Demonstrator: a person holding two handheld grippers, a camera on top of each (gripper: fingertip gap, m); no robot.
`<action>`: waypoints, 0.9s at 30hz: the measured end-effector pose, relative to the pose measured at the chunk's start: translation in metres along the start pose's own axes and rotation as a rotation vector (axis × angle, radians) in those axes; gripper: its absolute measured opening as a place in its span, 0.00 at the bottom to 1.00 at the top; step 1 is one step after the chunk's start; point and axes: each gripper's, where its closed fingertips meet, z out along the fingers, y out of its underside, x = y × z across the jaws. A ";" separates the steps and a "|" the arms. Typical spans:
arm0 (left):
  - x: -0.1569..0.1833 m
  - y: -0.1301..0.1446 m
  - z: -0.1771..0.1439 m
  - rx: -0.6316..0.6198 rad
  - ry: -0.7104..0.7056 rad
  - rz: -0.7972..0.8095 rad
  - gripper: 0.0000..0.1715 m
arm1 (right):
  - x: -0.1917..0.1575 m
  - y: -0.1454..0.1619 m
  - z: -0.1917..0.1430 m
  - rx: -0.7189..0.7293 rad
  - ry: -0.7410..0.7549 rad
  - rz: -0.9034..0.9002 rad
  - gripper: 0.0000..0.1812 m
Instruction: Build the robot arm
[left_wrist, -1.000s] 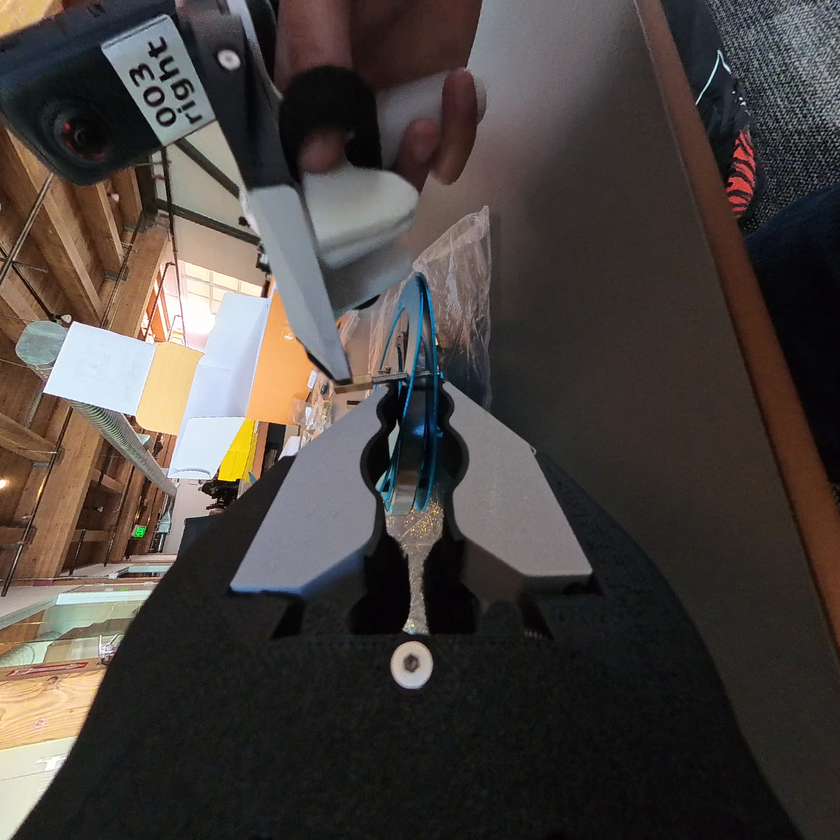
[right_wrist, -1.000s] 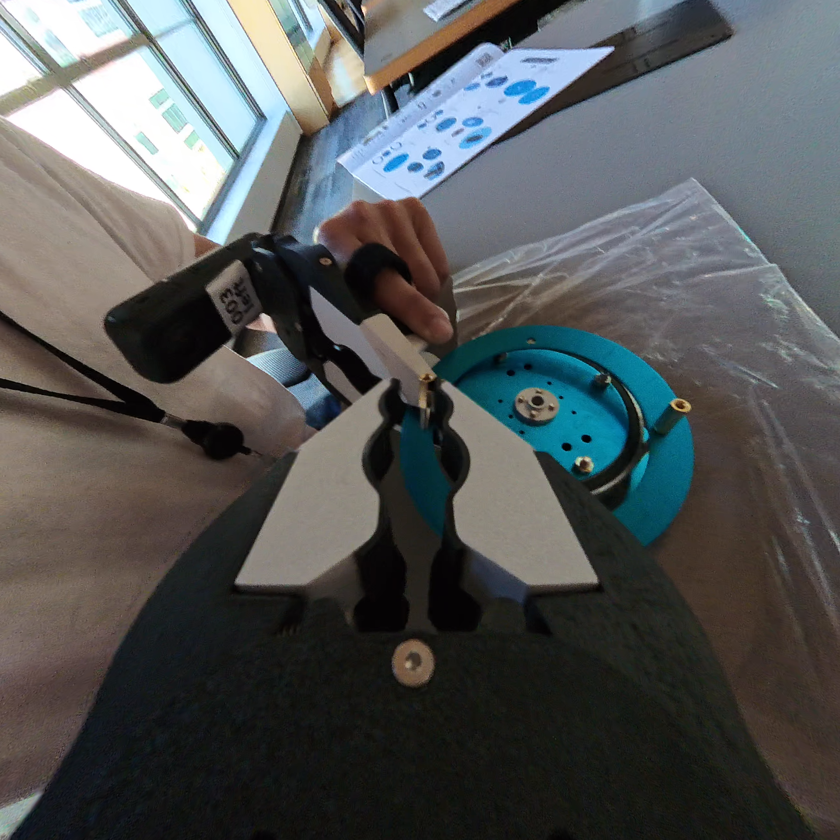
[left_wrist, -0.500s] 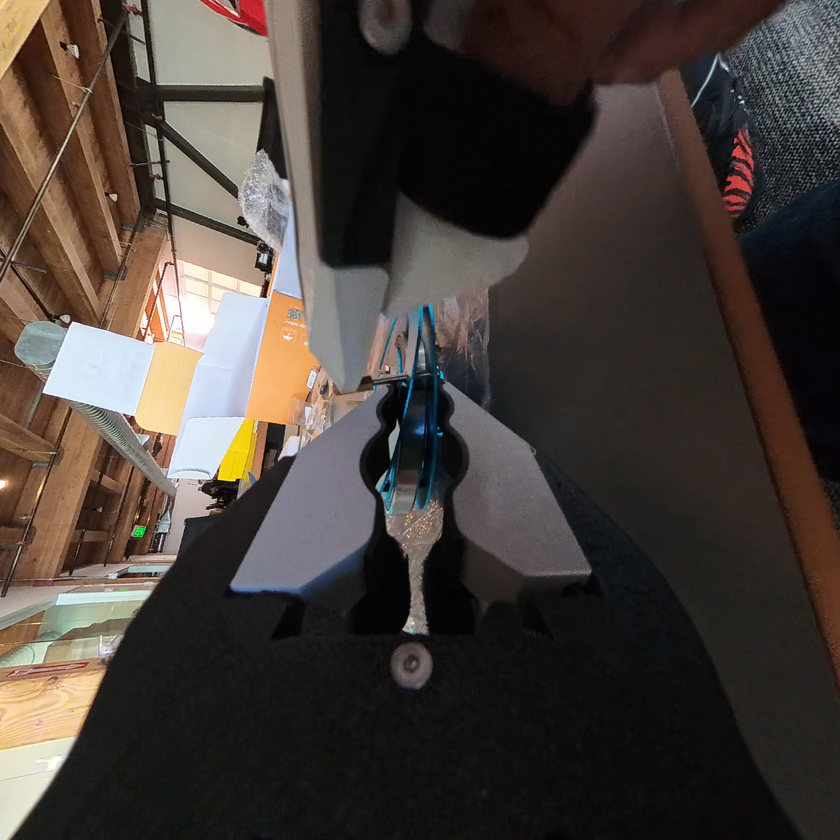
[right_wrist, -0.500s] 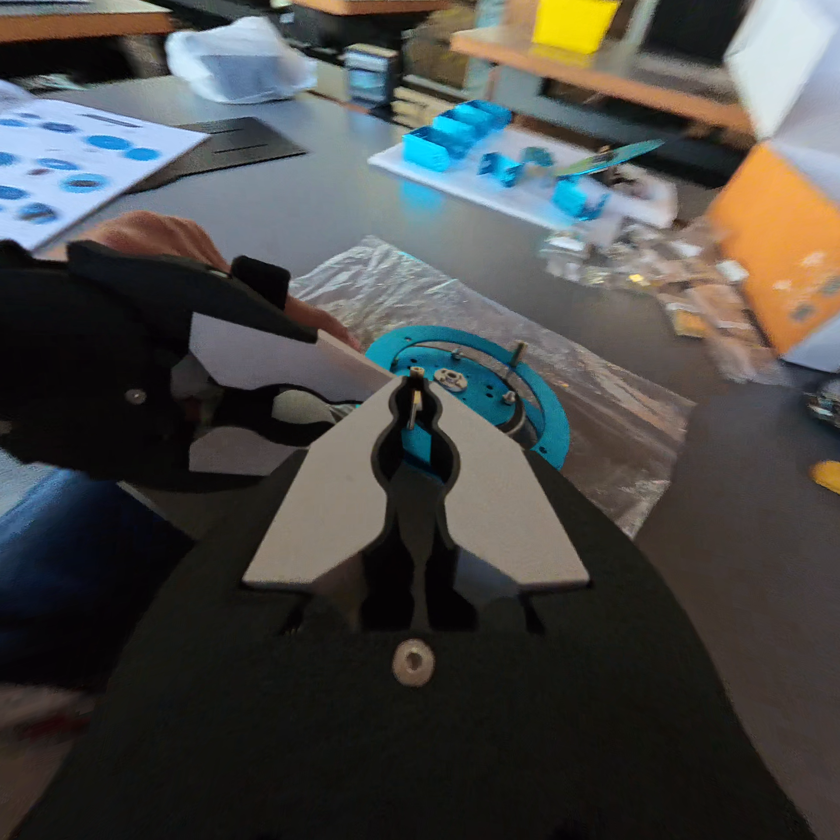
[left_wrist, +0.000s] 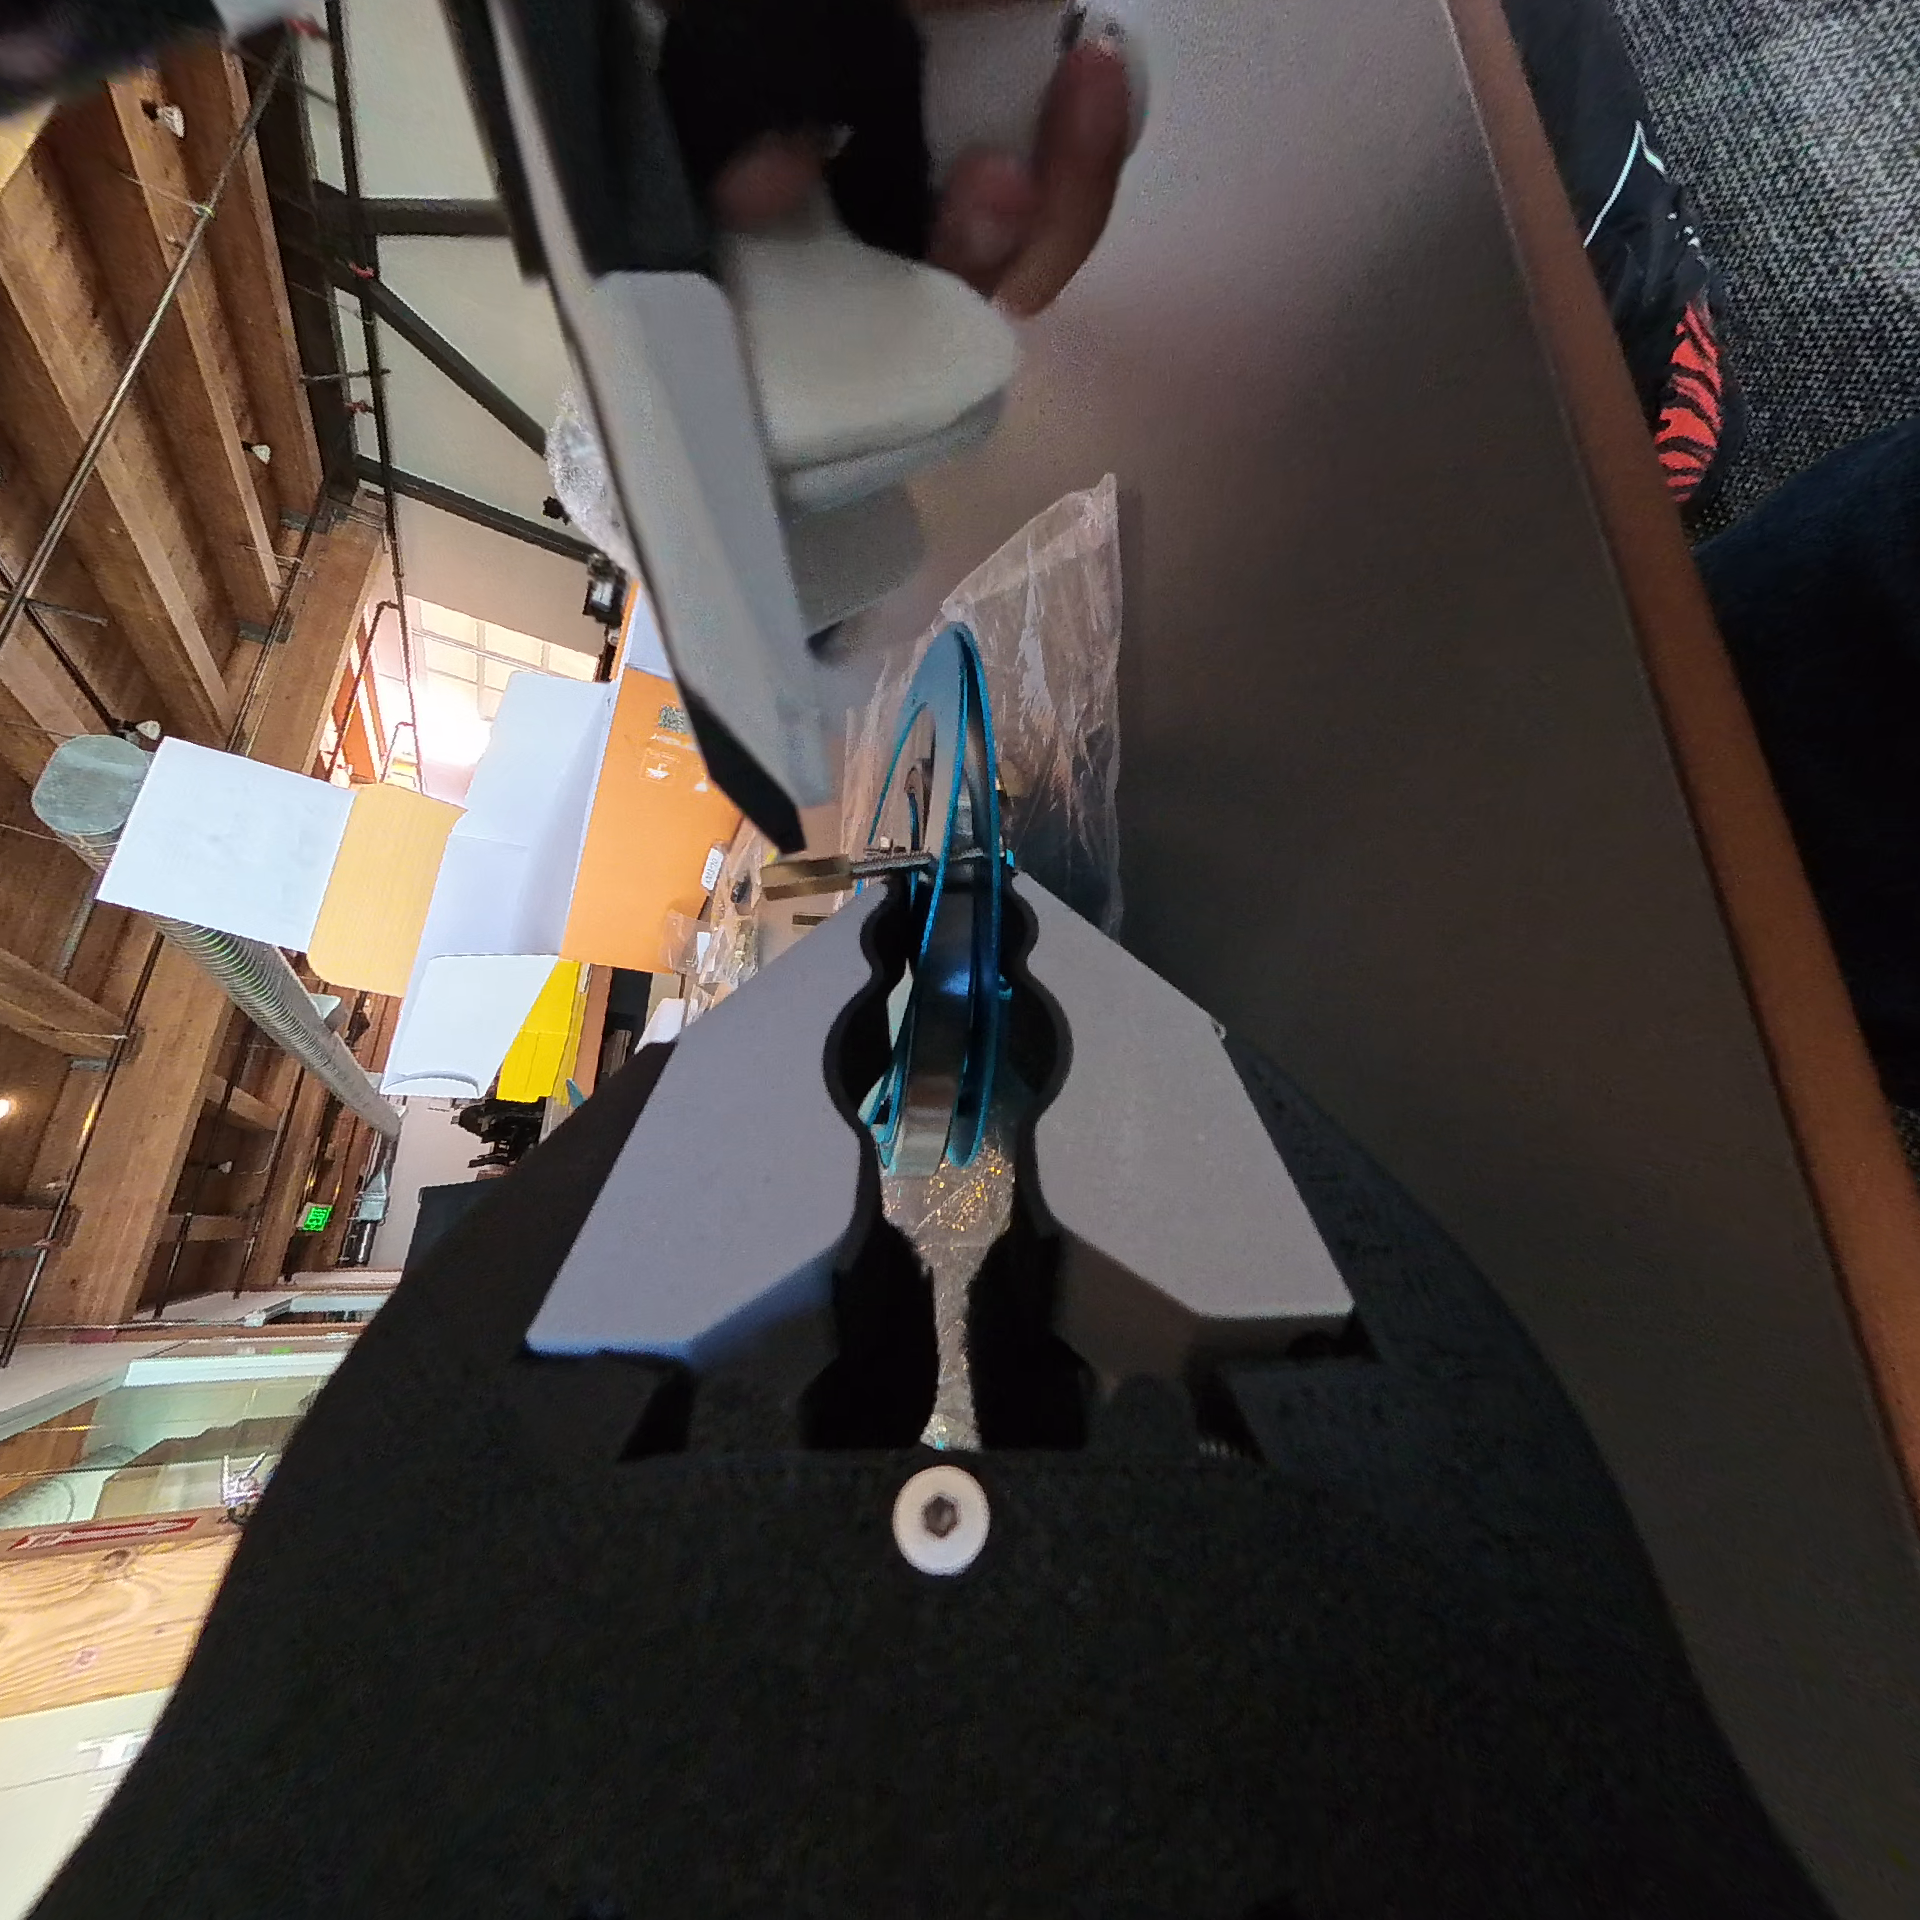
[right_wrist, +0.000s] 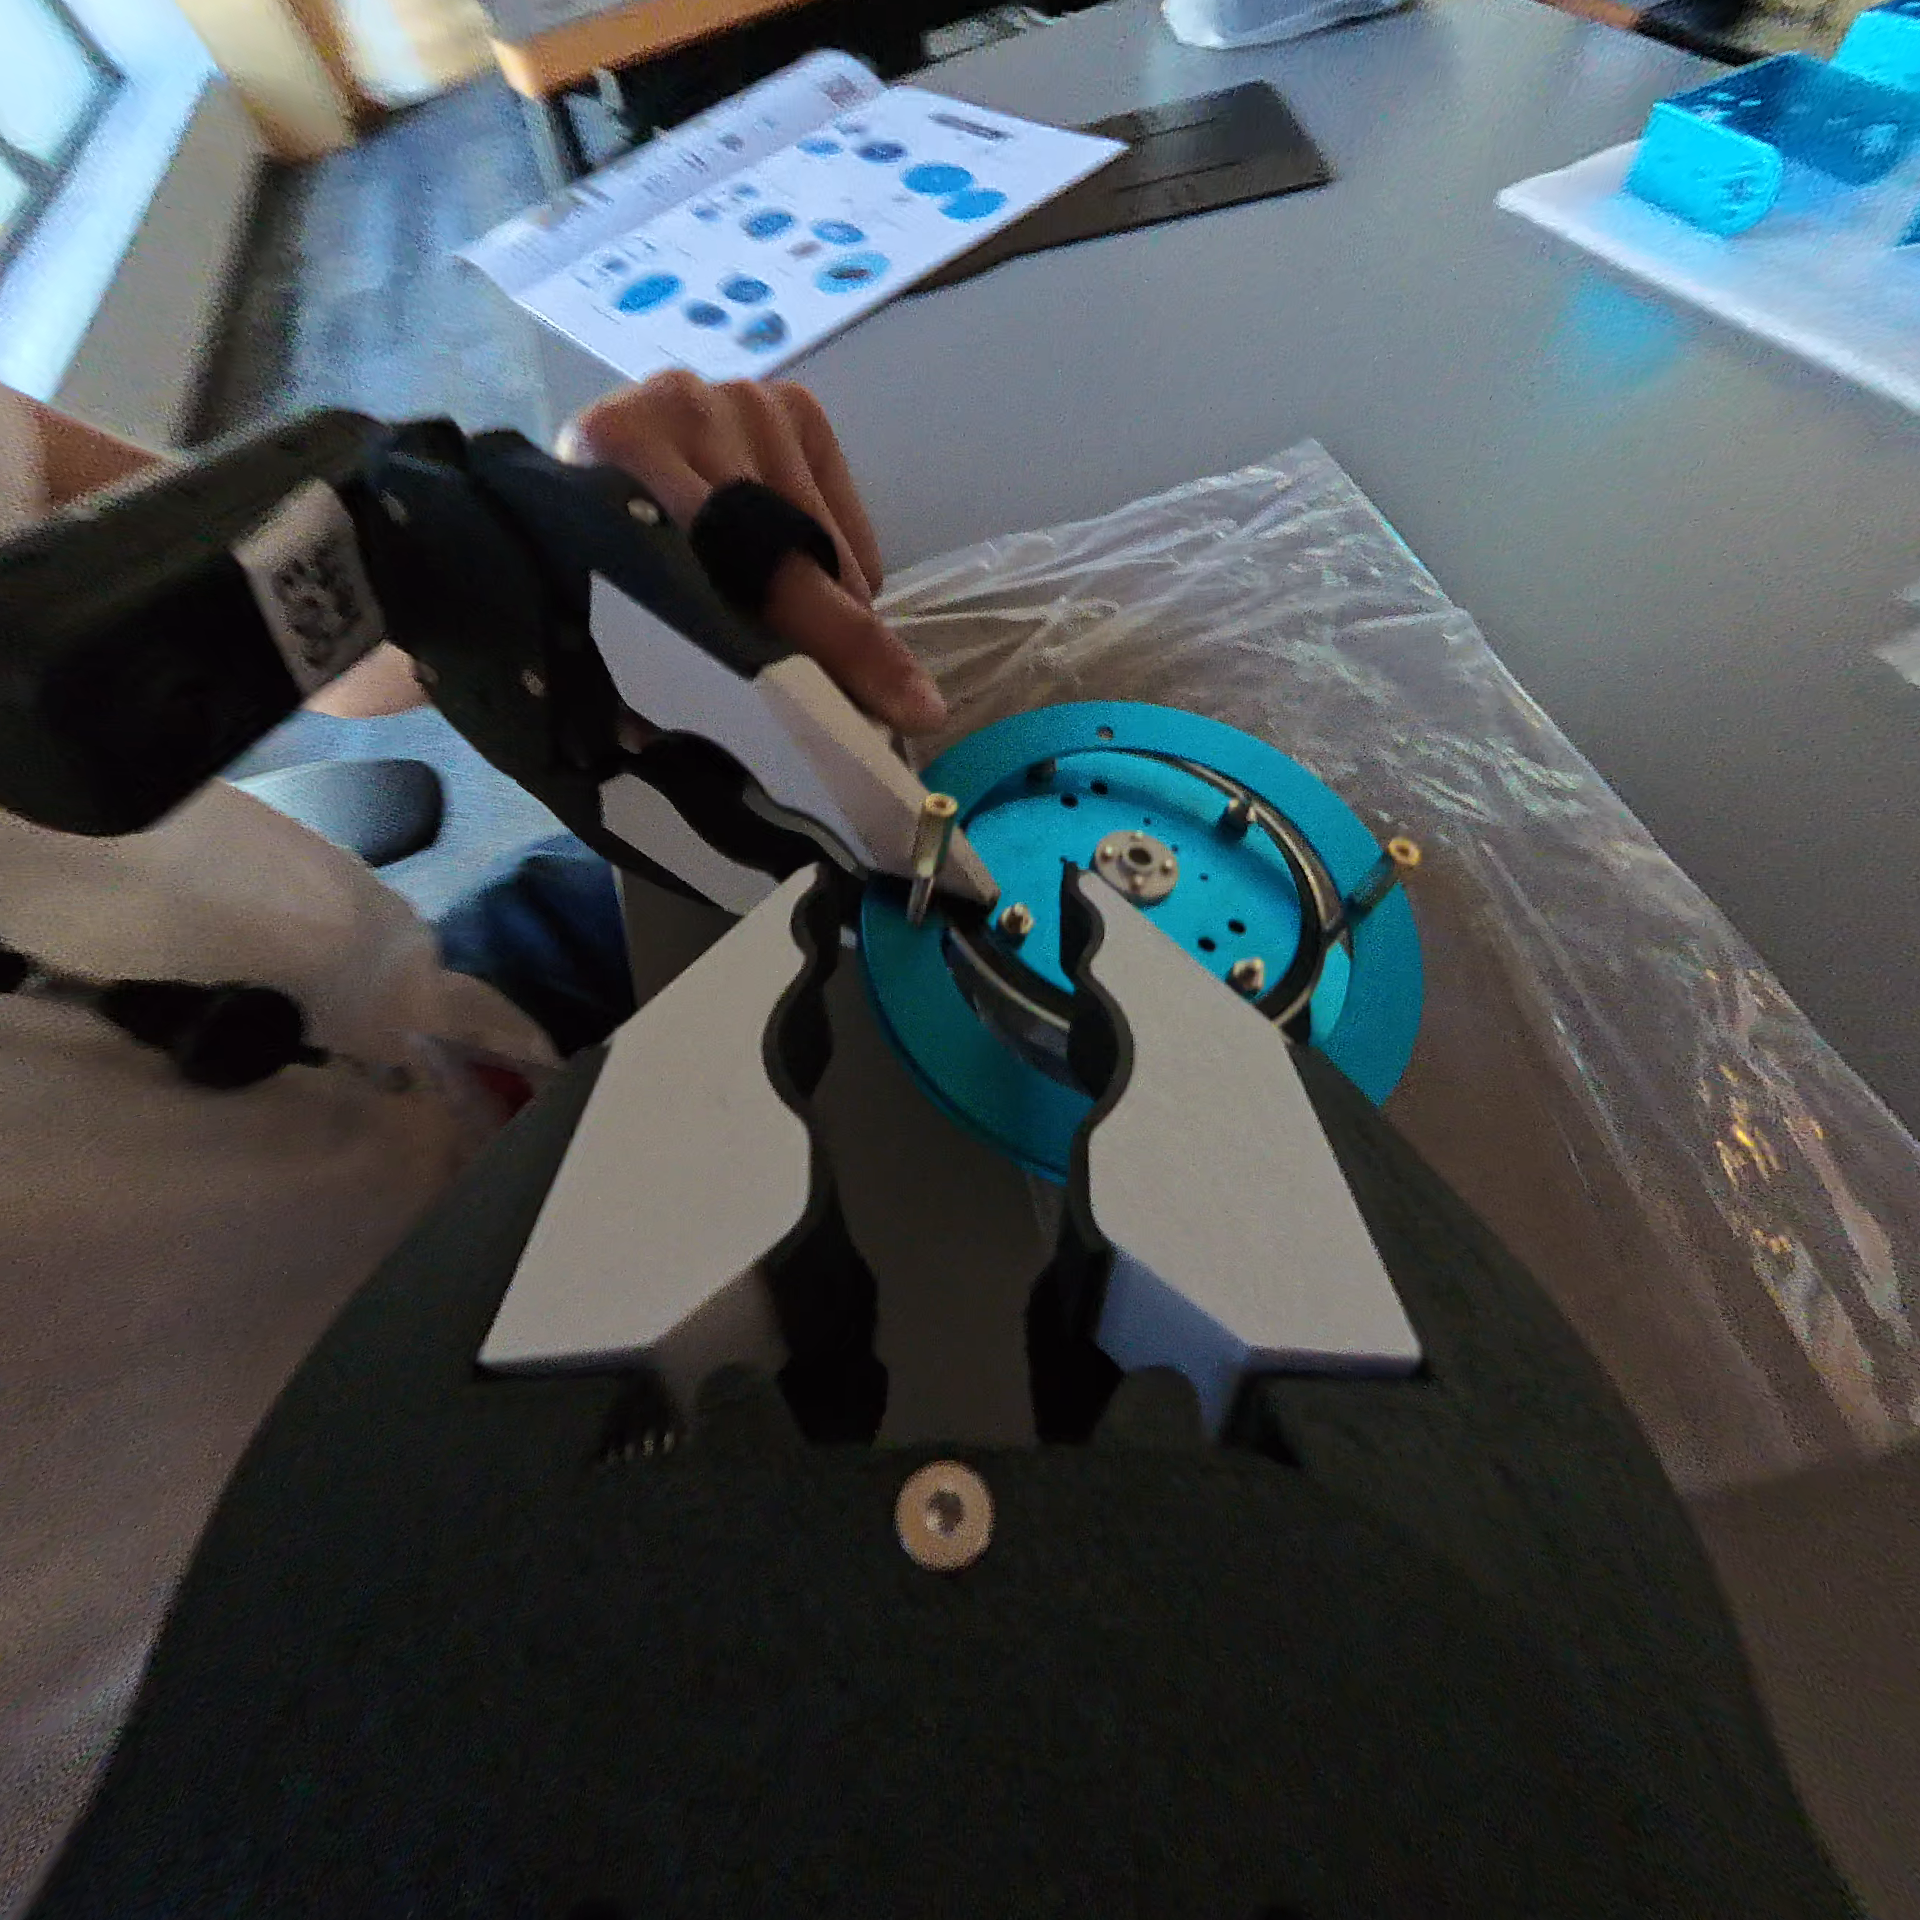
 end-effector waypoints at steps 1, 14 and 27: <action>0.000 0.000 0.000 0.000 0.000 0.000 0.09 | -0.002 -0.005 -0.001 0.012 -0.084 0.027 0.21; 0.000 0.000 0.000 0.000 -0.002 -0.003 0.09 | -0.007 -0.006 0.014 -0.025 -0.267 0.077 0.03; 0.002 -0.001 -0.001 -0.009 -0.003 0.022 0.09 | 0.000 -0.005 0.011 0.193 0.387 0.205 0.03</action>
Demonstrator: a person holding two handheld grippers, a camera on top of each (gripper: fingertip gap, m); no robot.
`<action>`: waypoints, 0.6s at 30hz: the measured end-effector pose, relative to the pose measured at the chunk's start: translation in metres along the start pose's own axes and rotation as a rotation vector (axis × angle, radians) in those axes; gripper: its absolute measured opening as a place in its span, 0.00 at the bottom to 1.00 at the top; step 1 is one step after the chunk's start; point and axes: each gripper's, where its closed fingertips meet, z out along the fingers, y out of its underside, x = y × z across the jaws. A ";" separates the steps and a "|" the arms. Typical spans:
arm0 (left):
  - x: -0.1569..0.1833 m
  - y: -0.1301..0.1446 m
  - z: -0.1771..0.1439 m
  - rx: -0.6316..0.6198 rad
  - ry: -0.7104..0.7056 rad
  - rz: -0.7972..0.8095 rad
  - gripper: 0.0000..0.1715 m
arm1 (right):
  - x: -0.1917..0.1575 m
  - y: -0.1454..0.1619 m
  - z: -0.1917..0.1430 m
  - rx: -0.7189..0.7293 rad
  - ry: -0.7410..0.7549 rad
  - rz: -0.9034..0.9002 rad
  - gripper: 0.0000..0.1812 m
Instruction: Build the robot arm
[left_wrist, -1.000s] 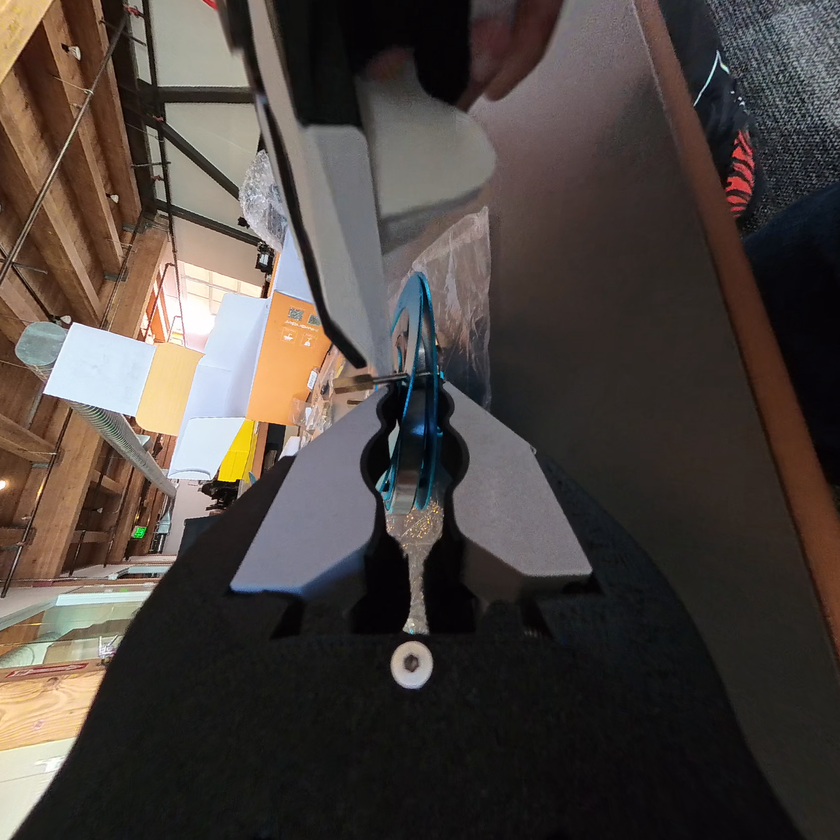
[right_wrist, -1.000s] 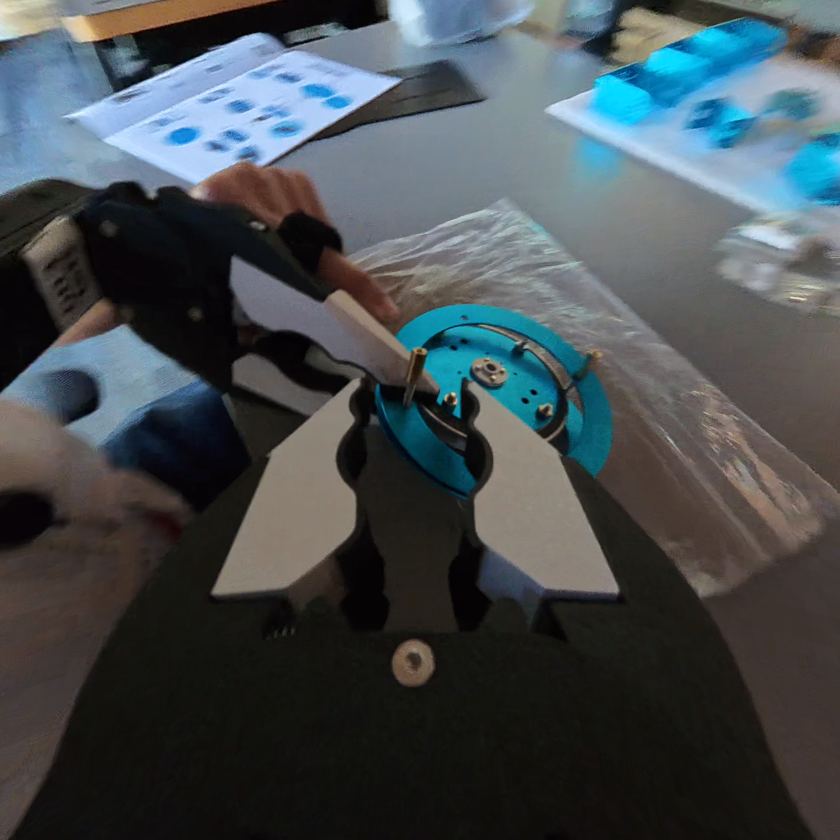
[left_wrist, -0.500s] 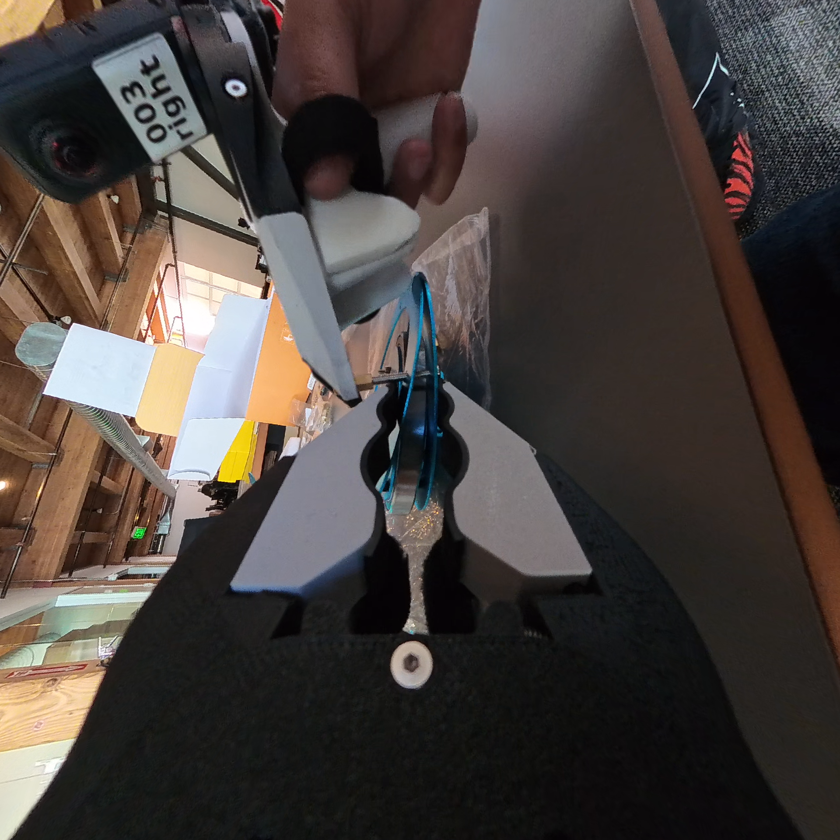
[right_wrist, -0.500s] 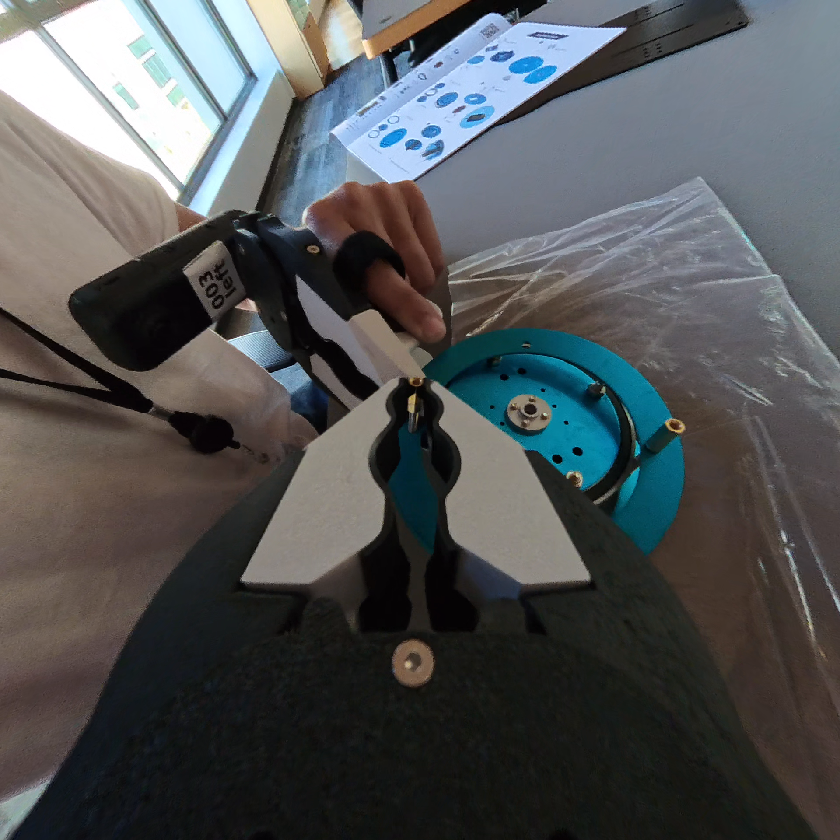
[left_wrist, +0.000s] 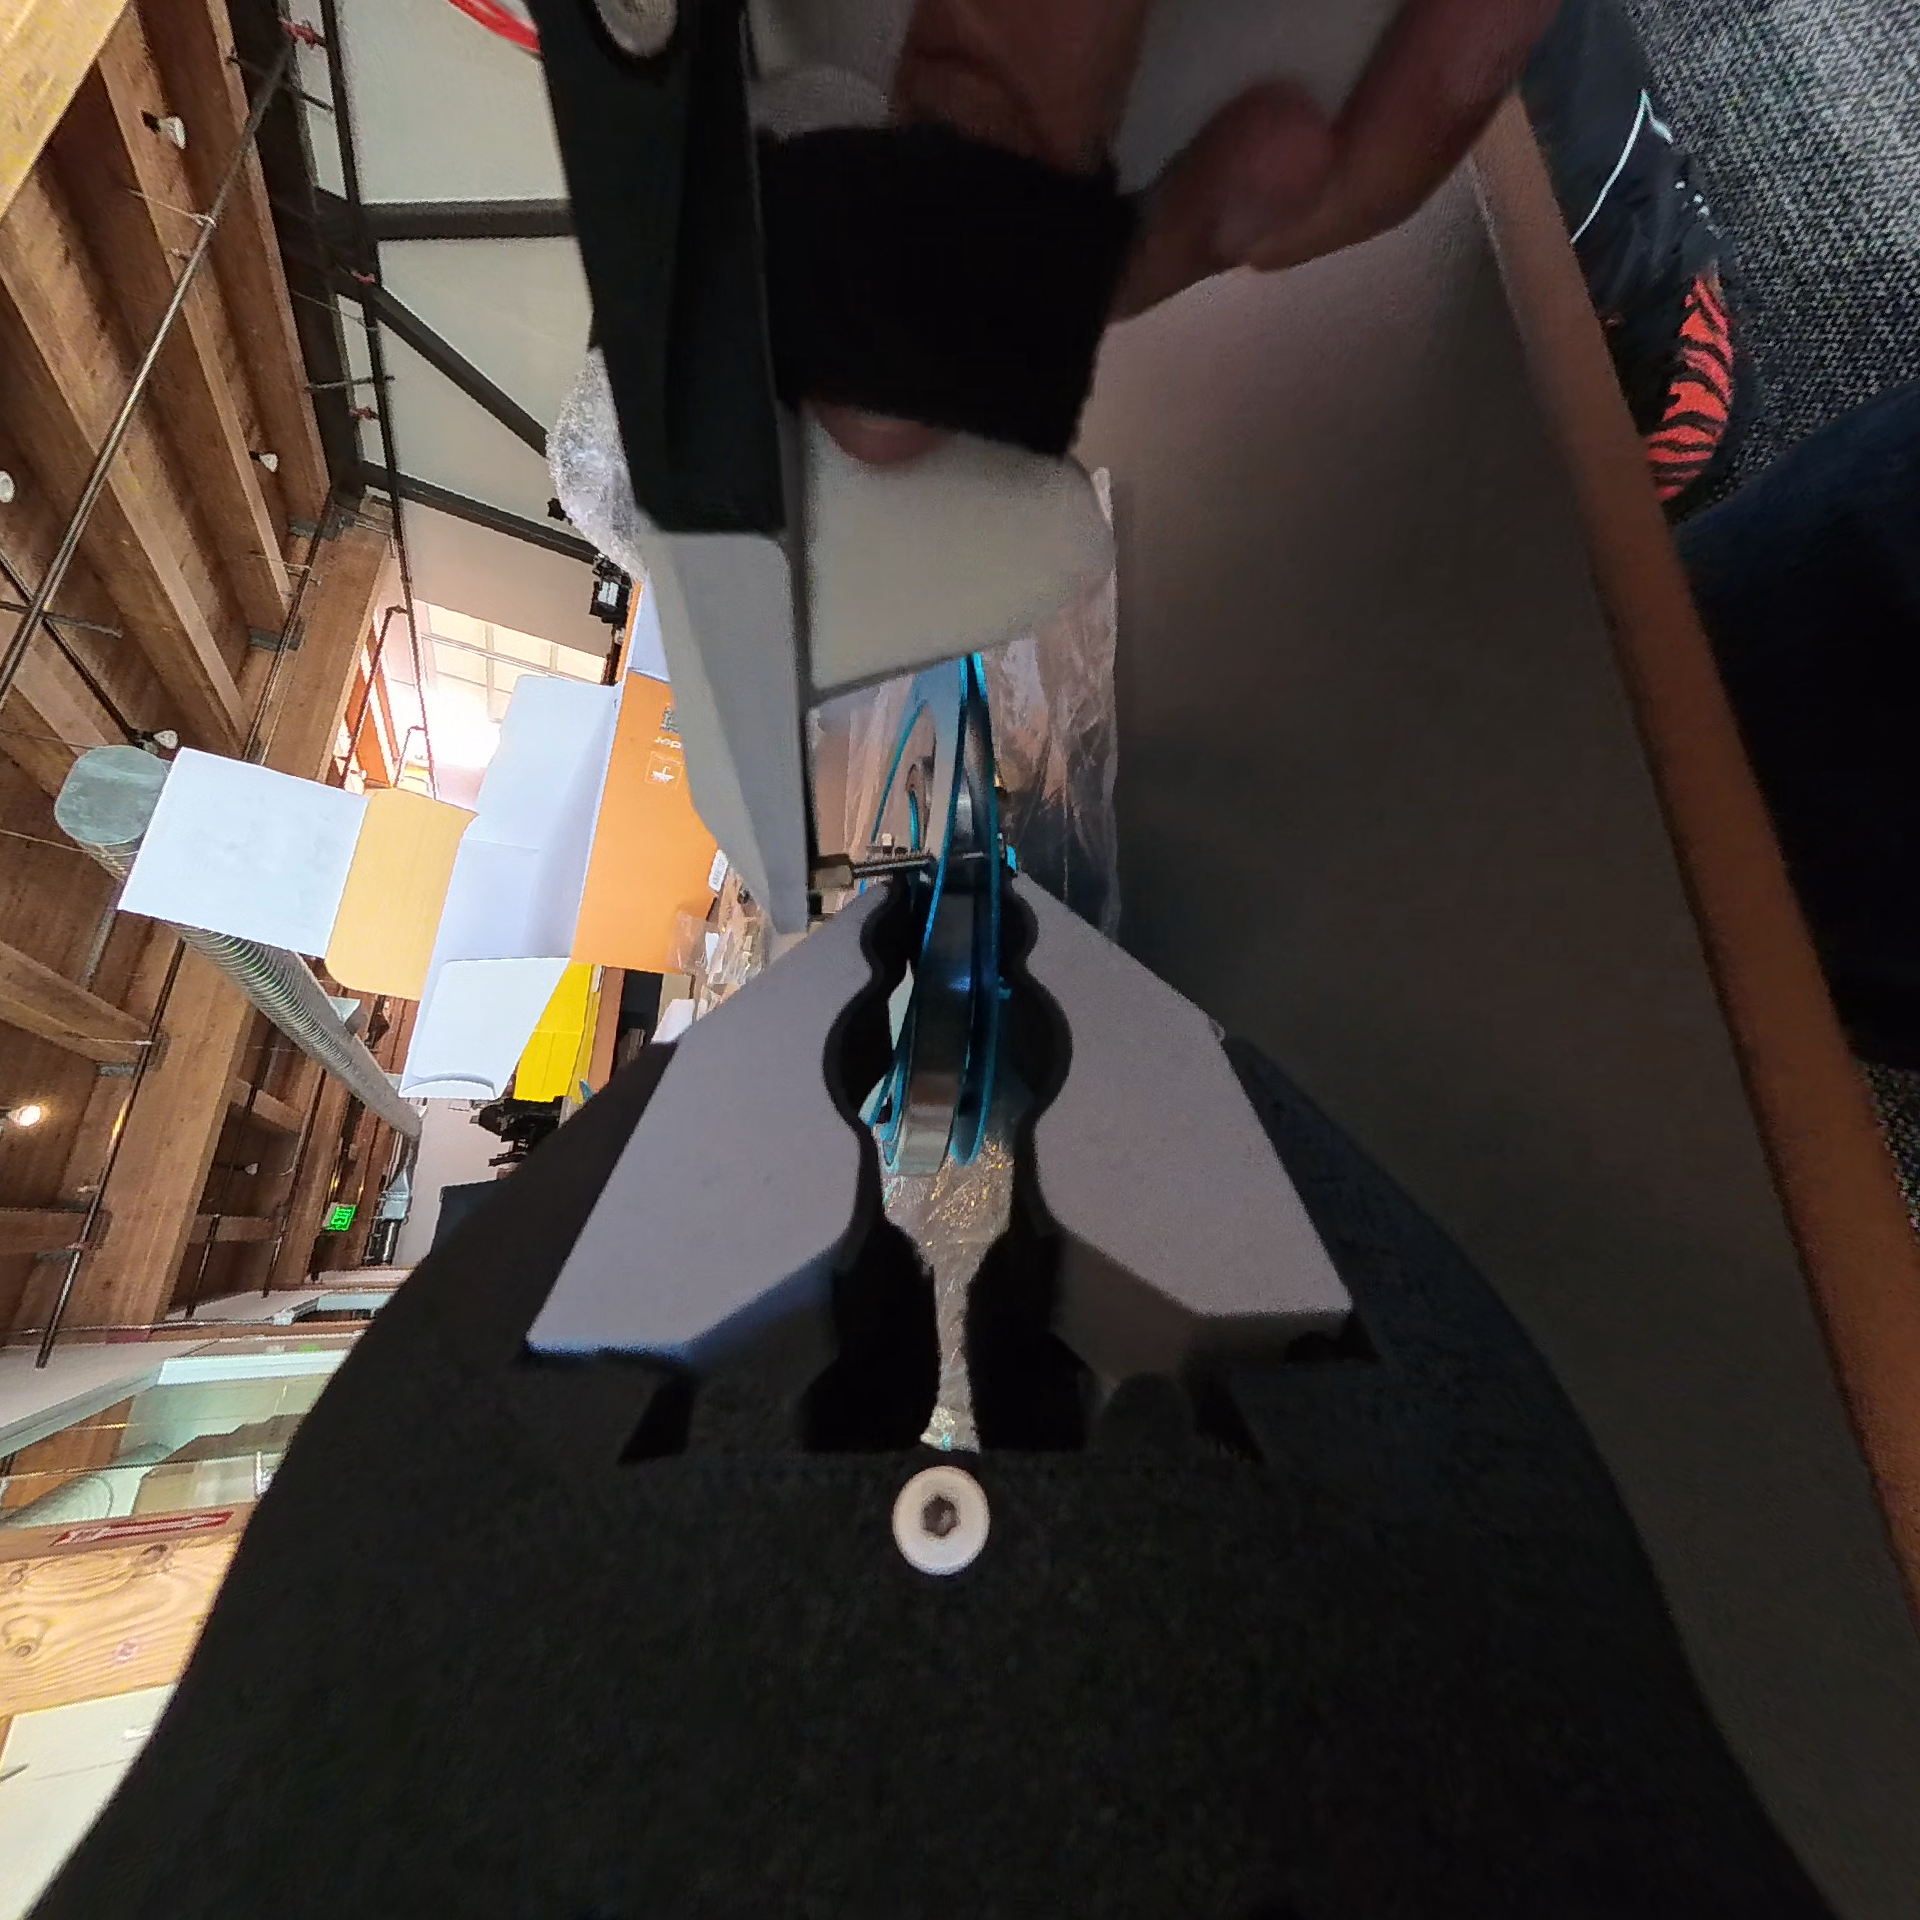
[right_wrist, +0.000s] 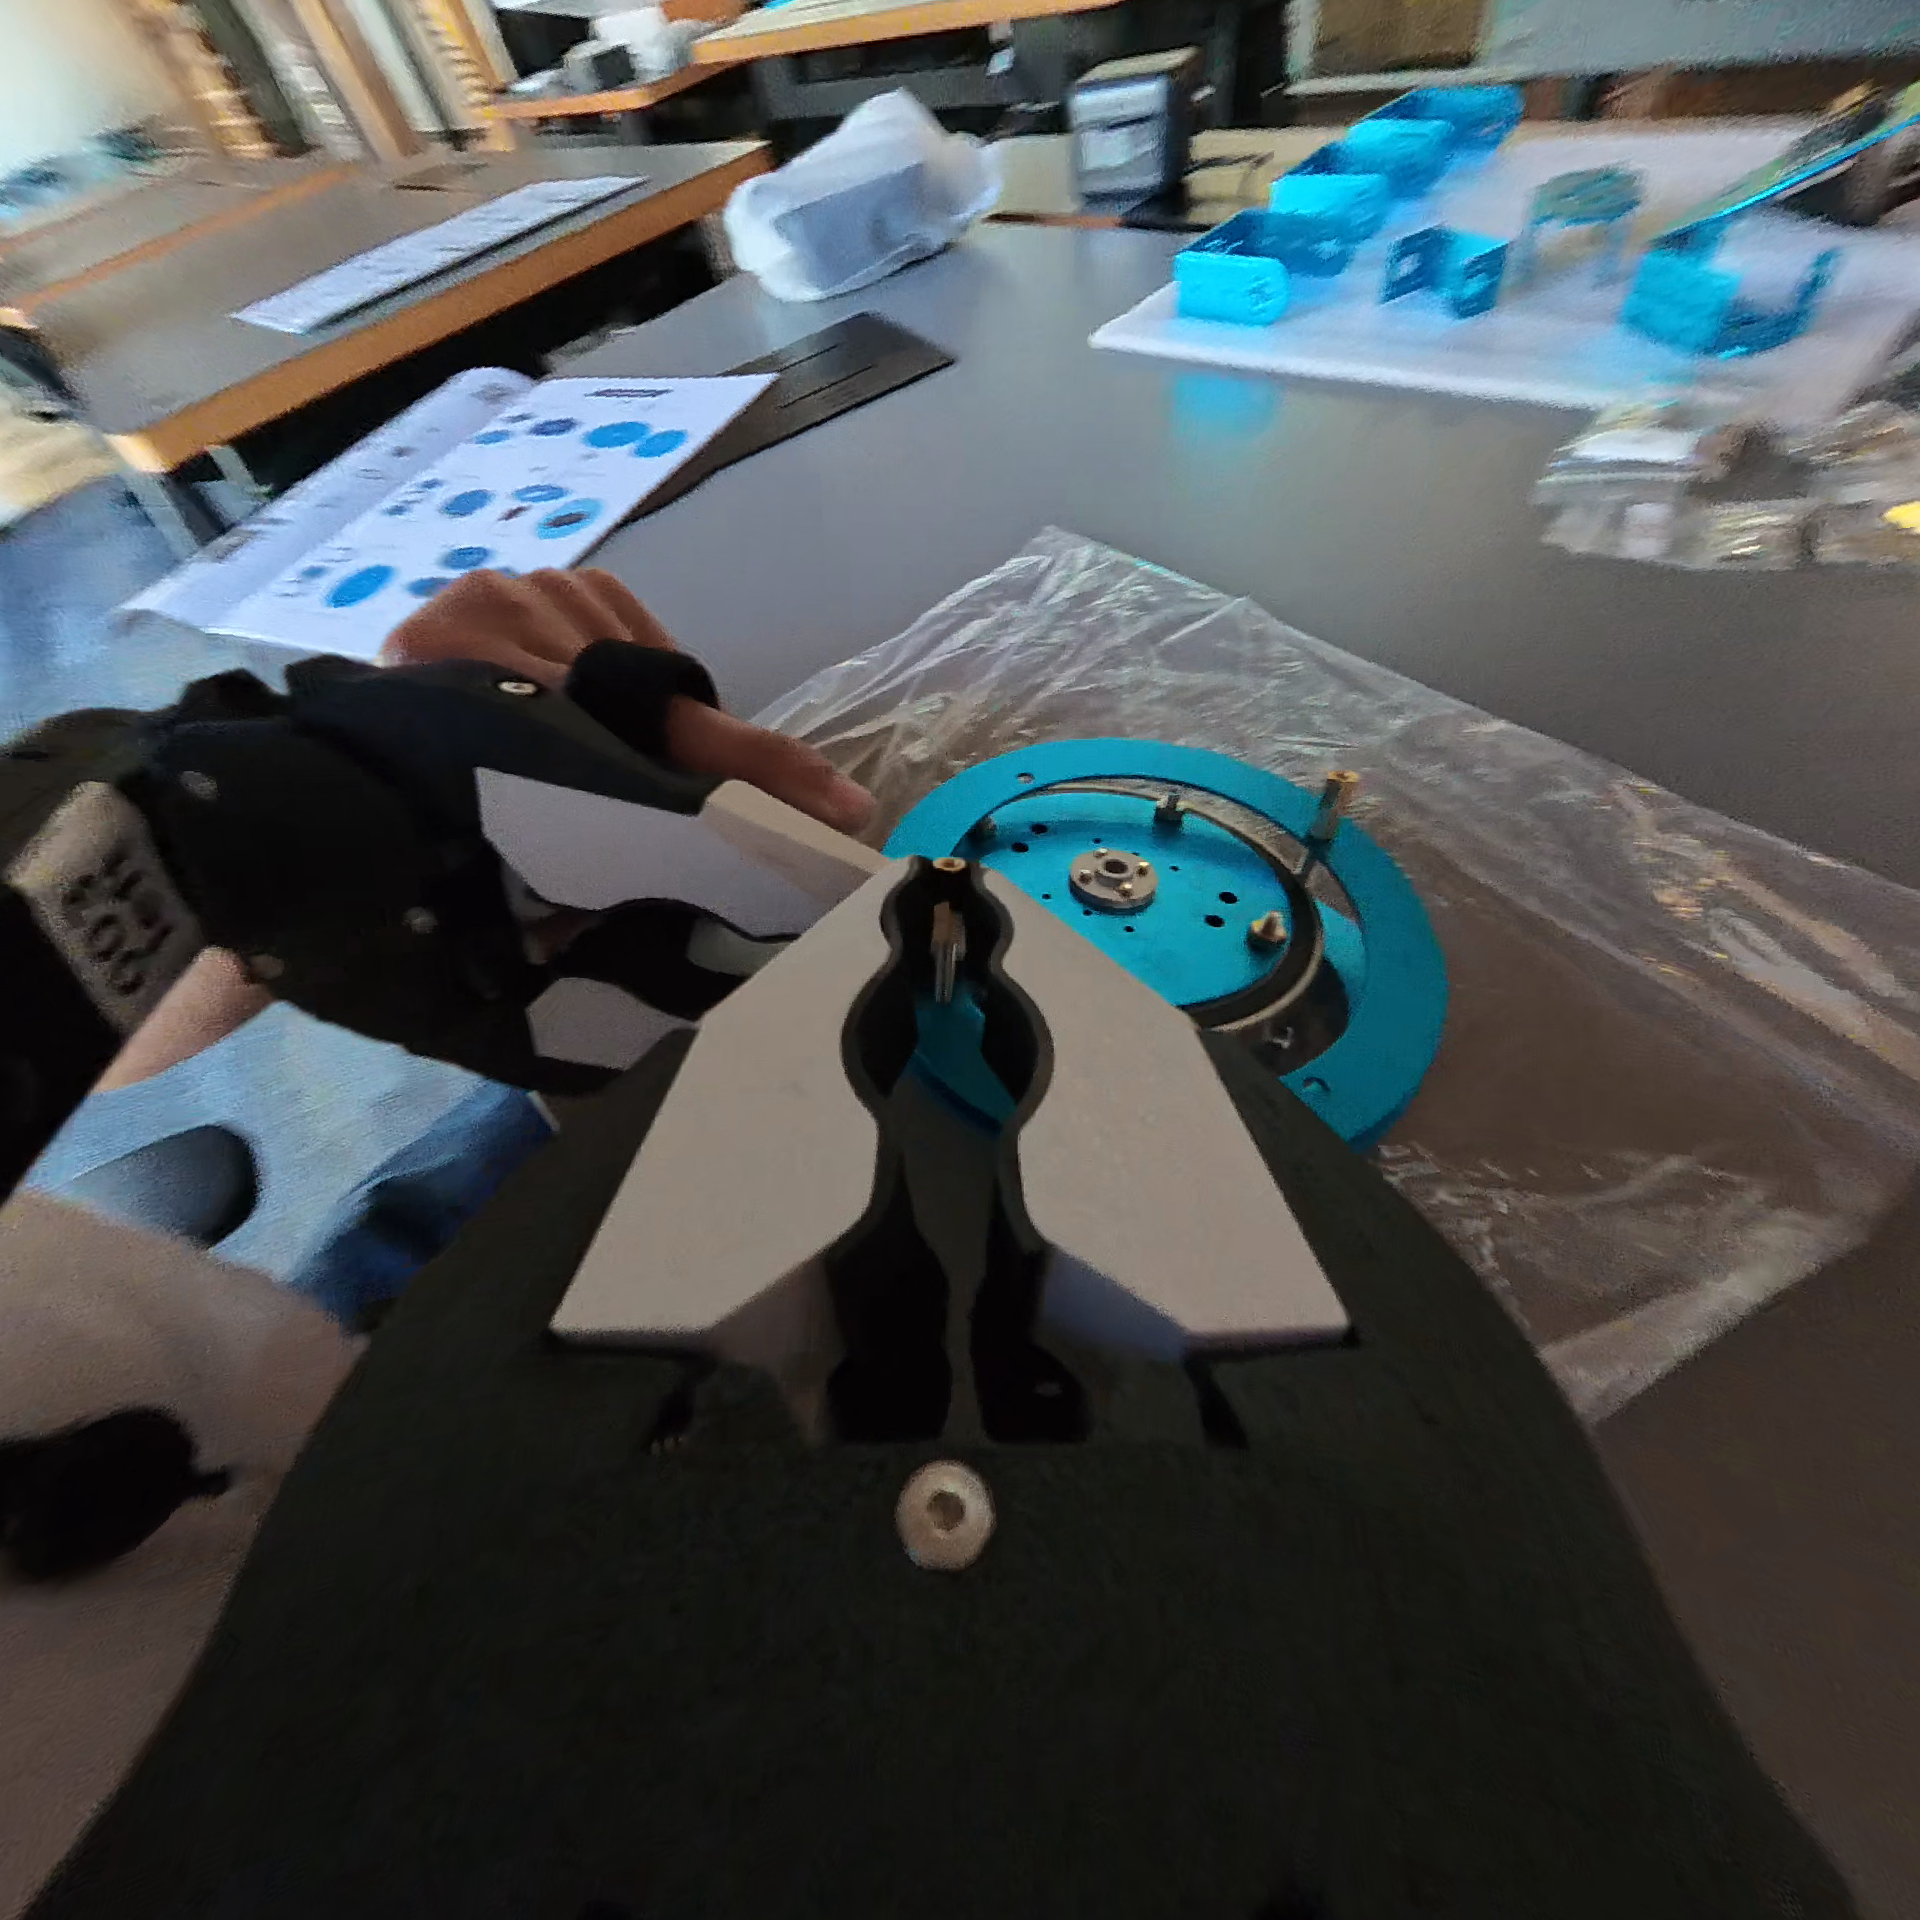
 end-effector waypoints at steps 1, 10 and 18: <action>0.000 0.000 0.000 0.001 0.000 0.000 0.09 | 0.001 0.000 0.000 0.012 0.065 -0.018 0.02; 0.002 -0.001 0.000 -0.002 -0.005 0.016 0.09 | 0.007 -0.002 -0.006 0.121 0.662 -0.134 0.02; 0.001 -0.001 0.000 0.005 0.000 0.000 0.09 | 0.002 -0.006 -0.006 0.112 0.377 -0.099 0.05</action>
